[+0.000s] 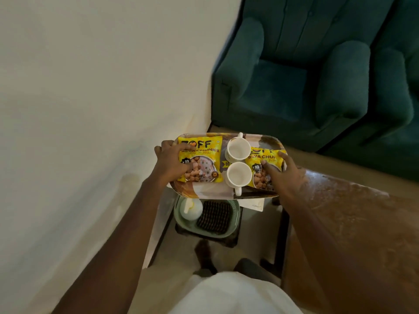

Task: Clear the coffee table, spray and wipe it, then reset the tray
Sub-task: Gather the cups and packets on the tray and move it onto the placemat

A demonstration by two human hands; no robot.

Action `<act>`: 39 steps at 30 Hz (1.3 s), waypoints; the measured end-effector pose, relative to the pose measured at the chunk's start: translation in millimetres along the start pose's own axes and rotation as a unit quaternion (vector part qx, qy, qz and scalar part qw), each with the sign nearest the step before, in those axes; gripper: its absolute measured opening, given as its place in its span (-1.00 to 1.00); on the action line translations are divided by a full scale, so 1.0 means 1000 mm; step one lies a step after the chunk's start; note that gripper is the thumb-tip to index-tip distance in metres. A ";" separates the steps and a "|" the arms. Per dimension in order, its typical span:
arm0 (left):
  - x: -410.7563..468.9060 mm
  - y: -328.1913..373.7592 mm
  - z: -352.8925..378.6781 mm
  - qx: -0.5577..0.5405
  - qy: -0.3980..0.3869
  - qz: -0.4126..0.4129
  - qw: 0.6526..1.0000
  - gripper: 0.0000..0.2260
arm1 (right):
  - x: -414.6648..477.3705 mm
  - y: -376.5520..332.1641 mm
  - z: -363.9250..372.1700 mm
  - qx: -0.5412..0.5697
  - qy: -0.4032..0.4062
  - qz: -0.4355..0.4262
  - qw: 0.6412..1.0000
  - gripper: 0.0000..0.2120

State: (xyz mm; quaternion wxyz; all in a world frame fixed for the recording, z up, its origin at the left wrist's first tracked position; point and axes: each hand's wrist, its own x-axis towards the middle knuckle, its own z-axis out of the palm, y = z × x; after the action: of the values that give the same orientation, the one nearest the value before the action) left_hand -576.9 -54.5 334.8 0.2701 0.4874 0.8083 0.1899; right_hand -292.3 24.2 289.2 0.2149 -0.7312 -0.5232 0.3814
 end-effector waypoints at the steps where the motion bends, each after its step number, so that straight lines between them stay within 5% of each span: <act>1: 0.011 -0.003 -0.002 0.003 -0.006 0.007 1.000 -0.55 | 0.004 -0.002 0.006 0.006 0.011 0.005 1.000 -0.36; 9: 0.099 -0.032 0.020 -0.007 -0.039 0.036 0.999 -0.51 | 0.050 -0.001 0.057 0.050 0.047 0.031 0.997 -0.37; 20: 0.211 -0.105 0.134 0.002 -0.088 0.055 0.995 -0.47 | 0.139 0.091 0.160 0.068 0.087 0.083 0.990 -0.40; 39: 0.236 -0.182 0.209 0.079 -0.165 0.078 0.980 -0.45 | 0.138 0.164 0.227 -0.010 0.060 0.108 0.992 -0.37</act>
State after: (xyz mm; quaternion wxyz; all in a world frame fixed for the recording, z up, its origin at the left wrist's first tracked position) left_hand -660.6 82.4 8.1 0.3451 0.5932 0.7246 0.0630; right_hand -349.1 74.1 -13.3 0.1967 -0.8068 -0.4313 0.3527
